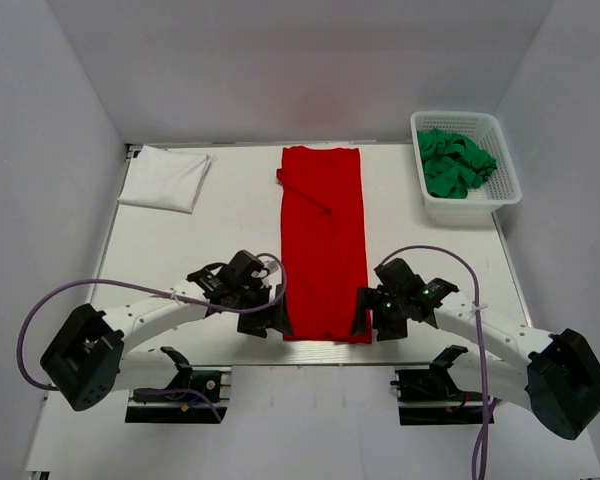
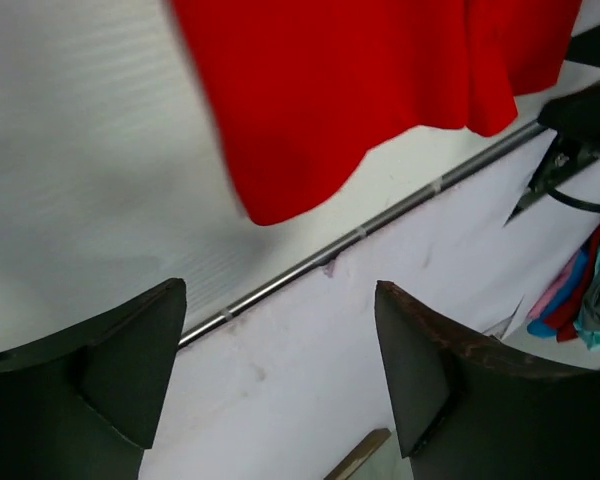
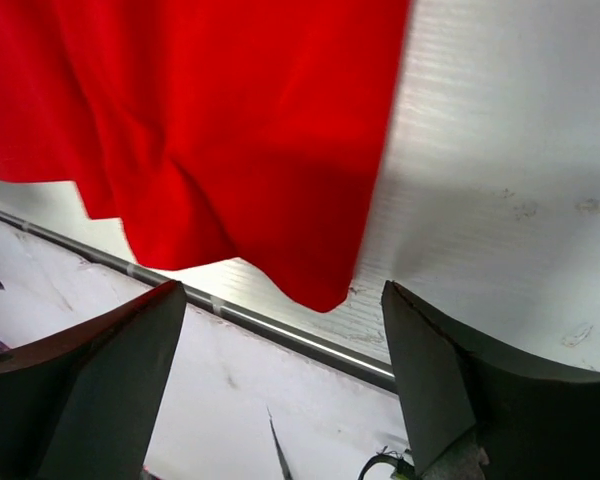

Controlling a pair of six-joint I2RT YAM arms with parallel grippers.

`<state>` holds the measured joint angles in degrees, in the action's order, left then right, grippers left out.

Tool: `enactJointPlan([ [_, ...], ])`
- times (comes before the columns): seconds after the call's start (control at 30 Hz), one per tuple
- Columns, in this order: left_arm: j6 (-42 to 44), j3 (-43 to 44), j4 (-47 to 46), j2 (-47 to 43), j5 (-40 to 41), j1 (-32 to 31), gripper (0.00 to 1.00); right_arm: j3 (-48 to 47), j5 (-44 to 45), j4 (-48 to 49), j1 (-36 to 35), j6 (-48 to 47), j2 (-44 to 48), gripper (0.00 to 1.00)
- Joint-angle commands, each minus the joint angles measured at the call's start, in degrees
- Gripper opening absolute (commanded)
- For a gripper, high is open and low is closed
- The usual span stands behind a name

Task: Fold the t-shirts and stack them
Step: Grab the bottom of the folded rectangular tshirt with both arms, then fold the folded rectangular tshirt in 1/3 of the way

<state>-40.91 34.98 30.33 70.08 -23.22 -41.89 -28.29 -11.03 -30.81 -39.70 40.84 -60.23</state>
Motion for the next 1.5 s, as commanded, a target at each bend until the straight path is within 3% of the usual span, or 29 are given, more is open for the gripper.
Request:
enactJointPlan([
  [0.0,-1.37,0.70,-2.89,1.10,-2.35,-2.67,0.85,0.69,-1.02,1.89,0.15,1.79,-0.50,0.82],
  [0.1,0.82,1.84,-2.30,5.75,-0.34,-4.77,0.80,-0.53,-0.84,0.67,0.42,1.96,-3.65,0.79],
  [0.27,3.11,4.04,-2.99,11.38,6.34,-6.01,0.59,-0.45,-1.37,1.45,0.42,2.14,-4.72,0.72],
  [0.33,3.63,5.27,-3.60,12.44,7.75,-6.53,0.59,-0.53,-1.71,1.19,0.42,1.88,-5.08,0.71],
  [0.43,3.64,5.27,-5.18,14.46,8.28,-6.54,0.48,-0.27,-1.72,1.45,0.42,1.79,-5.60,0.62],
  [0.47,3.64,5.79,-5.71,14.47,8.28,-6.54,0.35,-0.62,-1.63,1.63,0.42,1.61,-6.21,0.54],
  [0.57,4.43,7.12,-6.33,15.26,7.40,-7.07,0.13,-1.50,-1.72,1.63,0.42,0.74,-7.62,0.36],
  [0.6,4.43,7.12,-7.03,15.26,8.10,-7.07,0.00,-1.85,-0.15,1.80,0.50,0.30,-7.97,0.31],
  [0.67,4.43,6.50,-10.18,14.64,8.81,-7.59,0.00,-2.29,2.31,2.77,0.33,0.12,-9.29,0.14],
  [0.7,4.43,6.50,-10.72,13.95,9.51,-7.59,0.00,-4.82,6.07,1.81,0.68,-0.93,-9.82,0.00],
  [0.87,6.80,14.84,-7.47,11.31,14.79,-6.01,0.00,-14.06,14.62,-1.63,1.03,-4.27,-11.84,0.00],
  [1.03,8.30,19.85,-10.90,10.60,25.84,-4.96,0.00,-23.18,23.32,-2.59,2.70,-5.59,-14.47,0.00],
  [1.2,9.53,25.22,-14.39,16.31,34.72,-1.10,0.00,-32.77,27.11,-1.10,5.60,-7.79,-21.77,0.00],
  [1.47,12.68,33.91,-20.48,25.18,31.75,6.46,0.00,-48.34,28.17,0.57,10.78,-13.15,-34.07,0.00],
])
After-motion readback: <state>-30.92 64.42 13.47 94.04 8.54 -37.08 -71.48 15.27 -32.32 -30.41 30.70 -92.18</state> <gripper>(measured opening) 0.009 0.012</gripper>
